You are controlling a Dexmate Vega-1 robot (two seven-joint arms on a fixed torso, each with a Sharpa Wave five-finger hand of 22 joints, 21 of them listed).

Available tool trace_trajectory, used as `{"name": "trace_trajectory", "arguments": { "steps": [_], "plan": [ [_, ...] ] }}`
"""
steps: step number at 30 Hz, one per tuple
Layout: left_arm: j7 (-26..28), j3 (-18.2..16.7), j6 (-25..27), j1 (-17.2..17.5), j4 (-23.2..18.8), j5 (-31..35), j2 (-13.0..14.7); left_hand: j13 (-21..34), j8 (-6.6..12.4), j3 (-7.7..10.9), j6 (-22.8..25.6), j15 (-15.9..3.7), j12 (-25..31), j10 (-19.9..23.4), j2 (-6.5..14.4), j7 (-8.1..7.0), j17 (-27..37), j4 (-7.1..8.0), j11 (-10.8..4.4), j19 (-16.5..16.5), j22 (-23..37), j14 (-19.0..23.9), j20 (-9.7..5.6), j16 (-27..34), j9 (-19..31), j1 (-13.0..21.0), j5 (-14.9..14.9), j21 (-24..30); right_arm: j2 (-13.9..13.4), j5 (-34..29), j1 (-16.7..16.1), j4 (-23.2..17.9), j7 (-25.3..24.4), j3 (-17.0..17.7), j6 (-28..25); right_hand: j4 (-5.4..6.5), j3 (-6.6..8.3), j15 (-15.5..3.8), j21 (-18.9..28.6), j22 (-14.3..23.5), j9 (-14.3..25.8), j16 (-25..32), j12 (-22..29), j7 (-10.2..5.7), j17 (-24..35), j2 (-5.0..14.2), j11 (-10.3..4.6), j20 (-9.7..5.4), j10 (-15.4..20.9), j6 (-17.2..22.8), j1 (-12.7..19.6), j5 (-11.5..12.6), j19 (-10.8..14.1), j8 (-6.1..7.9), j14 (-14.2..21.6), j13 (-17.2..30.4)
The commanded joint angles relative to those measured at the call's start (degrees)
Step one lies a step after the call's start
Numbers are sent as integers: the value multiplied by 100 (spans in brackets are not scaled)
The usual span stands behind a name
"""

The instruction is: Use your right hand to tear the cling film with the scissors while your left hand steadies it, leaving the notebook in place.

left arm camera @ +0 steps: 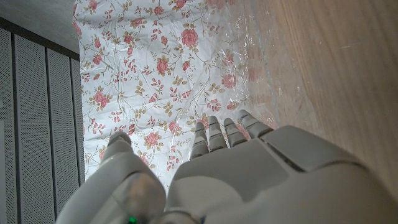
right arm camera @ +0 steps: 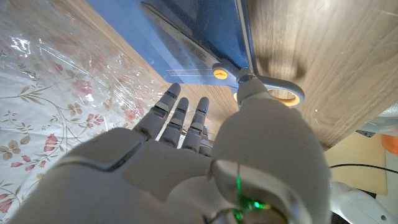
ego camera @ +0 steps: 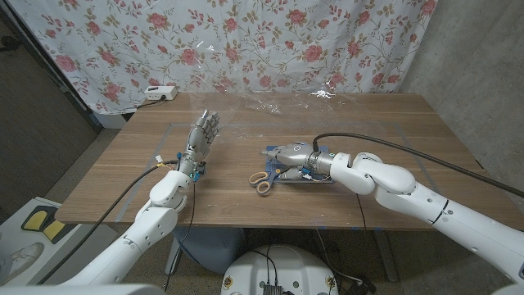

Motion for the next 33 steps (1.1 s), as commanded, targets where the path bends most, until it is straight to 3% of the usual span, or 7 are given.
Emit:
{"name": "trace_trajectory", "arguments": {
  "steps": [1, 17, 33],
  "plan": [
    [-13, -16, 54, 7, -32, -24, 23, 13, -28, 11, 39, -32, -10, 47, 86, 11, 17, -9, -15, 9, 26, 12, 23, 2, 16, 14, 31, -3, -25, -102, -20, -142, 246, -47, -167, 38, 38, -586, 3, 18, -1, -27, 48, 79, -6, -36, 21, 42, 13, -7, -13, 39, -4, 3, 16, 32],
    [-29, -6, 48, 7, -21, -34, 4, 13, -27, 11, 39, -34, -9, 53, 94, 16, 17, -13, 4, 9, 26, 22, 3, 6, 16, 15, 31, -4, 35, -334, -16, -136, 427, -156, -352, 78, 60, -572, 11, 20, -8, -63, 76, 63, -11, -42, 61, 73, 22, -8, -86, 41, -7, 10, 47, 32],
    [-50, -17, 43, -4, 26, -116, -54, 14, -36, 9, 9, -27, -12, 47, 101, 23, 17, -18, -11, 13, 25, 22, -6, 5, 15, 15, 30, -3, 26, -377, -65, -120, 362, -201, -329, 146, 49, -617, 27, 24, -15, -65, 217, -53, 21, -75, -58, 67, 167, 49, -257, -9, 15, 27, 171, 71]
  ]
}}
